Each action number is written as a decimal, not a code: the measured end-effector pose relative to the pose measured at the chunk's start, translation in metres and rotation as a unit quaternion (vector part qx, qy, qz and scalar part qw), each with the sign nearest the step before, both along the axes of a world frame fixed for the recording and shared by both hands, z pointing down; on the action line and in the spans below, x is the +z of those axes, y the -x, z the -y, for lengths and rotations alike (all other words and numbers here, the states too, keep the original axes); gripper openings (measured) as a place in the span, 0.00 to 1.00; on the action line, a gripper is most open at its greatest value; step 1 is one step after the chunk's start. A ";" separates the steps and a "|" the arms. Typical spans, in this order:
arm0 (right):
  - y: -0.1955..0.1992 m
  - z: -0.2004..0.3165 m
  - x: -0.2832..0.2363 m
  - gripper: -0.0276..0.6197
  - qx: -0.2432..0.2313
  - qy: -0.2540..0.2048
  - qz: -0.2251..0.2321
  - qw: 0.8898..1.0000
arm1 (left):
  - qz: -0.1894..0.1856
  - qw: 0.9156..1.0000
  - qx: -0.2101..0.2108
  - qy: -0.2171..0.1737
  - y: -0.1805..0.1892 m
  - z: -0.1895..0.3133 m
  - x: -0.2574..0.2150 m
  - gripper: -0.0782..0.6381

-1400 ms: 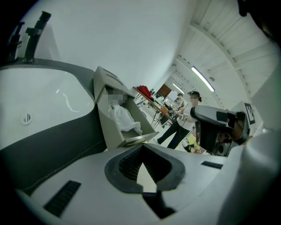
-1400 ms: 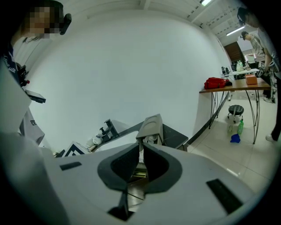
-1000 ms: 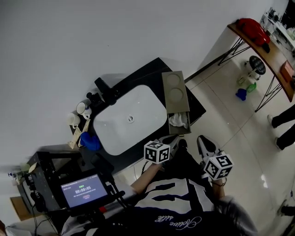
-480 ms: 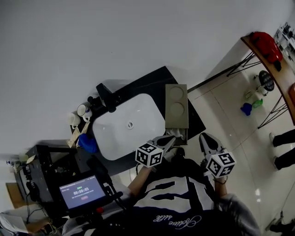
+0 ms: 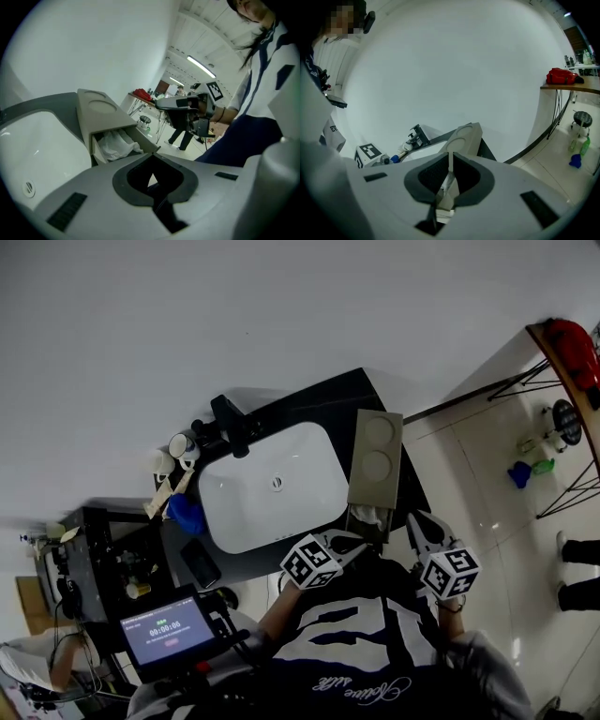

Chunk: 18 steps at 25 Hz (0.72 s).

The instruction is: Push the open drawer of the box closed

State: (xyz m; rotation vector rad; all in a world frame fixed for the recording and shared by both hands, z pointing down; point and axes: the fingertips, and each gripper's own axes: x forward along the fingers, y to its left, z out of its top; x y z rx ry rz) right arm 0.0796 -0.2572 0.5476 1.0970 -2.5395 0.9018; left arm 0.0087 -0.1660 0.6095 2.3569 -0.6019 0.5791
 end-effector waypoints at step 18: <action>-0.009 0.004 -0.003 0.07 0.000 0.007 -0.004 1.000 | 0.044 0.999 -0.029 -0.011 -0.003 0.030 0.020 0.11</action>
